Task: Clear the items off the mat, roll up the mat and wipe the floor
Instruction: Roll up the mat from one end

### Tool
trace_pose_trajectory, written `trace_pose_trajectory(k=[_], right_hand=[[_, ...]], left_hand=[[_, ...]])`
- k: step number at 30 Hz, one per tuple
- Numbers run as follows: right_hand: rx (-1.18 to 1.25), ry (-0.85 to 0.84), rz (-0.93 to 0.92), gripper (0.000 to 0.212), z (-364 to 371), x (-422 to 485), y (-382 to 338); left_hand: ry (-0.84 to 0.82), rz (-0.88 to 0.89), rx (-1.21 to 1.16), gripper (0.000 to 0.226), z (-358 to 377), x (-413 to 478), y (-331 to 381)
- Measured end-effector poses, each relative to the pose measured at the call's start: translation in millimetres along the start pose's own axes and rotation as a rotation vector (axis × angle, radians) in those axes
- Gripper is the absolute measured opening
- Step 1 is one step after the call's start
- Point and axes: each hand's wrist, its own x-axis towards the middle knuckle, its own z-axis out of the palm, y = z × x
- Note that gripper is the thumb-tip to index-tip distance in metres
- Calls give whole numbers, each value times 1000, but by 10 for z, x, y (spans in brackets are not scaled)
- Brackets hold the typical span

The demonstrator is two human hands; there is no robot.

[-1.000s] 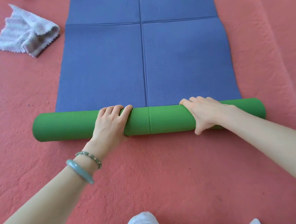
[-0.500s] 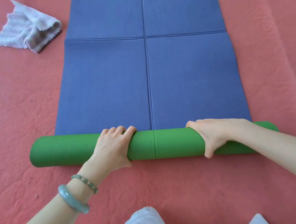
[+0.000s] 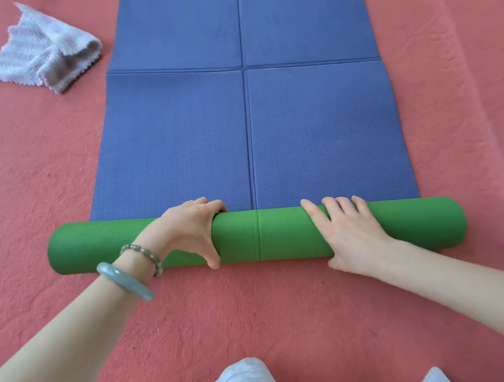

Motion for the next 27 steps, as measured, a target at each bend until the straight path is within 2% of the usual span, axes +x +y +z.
trace_pose_trajectory(k=[2,3,6,8,10,12,14,18,22,27], right_hand=[[13,126,-10,118,58,26,30],[19,116,-13,115,40,32,33],[19,23,-55,103,-51,106,68],[73,-34,-78,102,-154,214,152],[127,-112,-100,102,-257,309,208],[155,-171,-107,102,-317,370,241],[187,-222,-95,103,-346,423,264],[237,-221,-42,110,-383,463,264],[146,34,-9,104,-212,276,115],[55,266,73,122,78,286,42]], left_hand=[[63,20,46,83,62,-39,-5],[118,52,83,83,102,-67,-17],[358,162,208,95,235,-153,-89],[534,152,276,112,352,-197,-110],[631,110,303,123,474,-218,-94],[685,79,300,122,526,-197,-66],[727,64,299,111,501,-142,-58],[697,38,296,102,400,-38,-82],[595,29,298,100,254,22,-105],[428,37,247,91,42,86,-114]])
